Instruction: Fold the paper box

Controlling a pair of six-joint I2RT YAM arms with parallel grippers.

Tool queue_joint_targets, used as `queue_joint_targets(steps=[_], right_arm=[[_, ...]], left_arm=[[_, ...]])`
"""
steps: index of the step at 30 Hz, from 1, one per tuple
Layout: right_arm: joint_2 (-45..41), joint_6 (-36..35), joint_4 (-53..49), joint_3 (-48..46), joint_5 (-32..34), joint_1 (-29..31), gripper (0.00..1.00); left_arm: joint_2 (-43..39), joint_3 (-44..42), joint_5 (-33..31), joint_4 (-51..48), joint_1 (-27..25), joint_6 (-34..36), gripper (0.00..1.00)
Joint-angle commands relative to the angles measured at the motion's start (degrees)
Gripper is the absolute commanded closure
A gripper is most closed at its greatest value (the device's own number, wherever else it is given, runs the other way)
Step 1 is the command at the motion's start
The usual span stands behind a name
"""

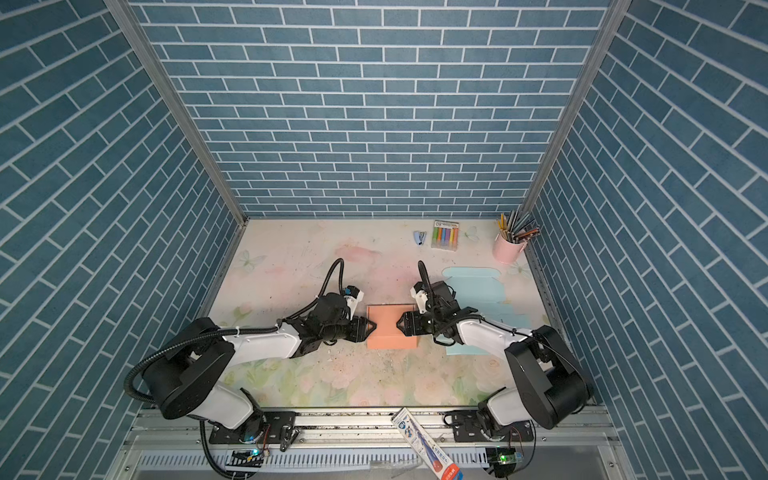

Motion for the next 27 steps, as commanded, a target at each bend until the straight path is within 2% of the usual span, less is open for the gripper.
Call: queue_joint_targets(steps=[1,8,15,27], right_arm=[[1.8,-2.9,1.4,3.0,-1.6,0.7,0.25],[5.3,-3.5,1.4,5.9,-2.6,1.9,0.25],[-3.4,-2.7,-2.2,0.1,1.5,0.2,0.13],[-6.0,-2.8,-0.4,-5.3,-3.7,2.5,0.12]], left_arm=[[0.0,-0.1,0.3,2.5,0.3,-0.3,0.47],[-1.0,-2.1,-0.9,2.6,1.3,-0.4,0.49],[-1.1,-4.0,-0.2,2.9,3.7,0.2,0.51],[-2.4,-5.0,1.5,3.1,3.5,-0.4,0.50]])
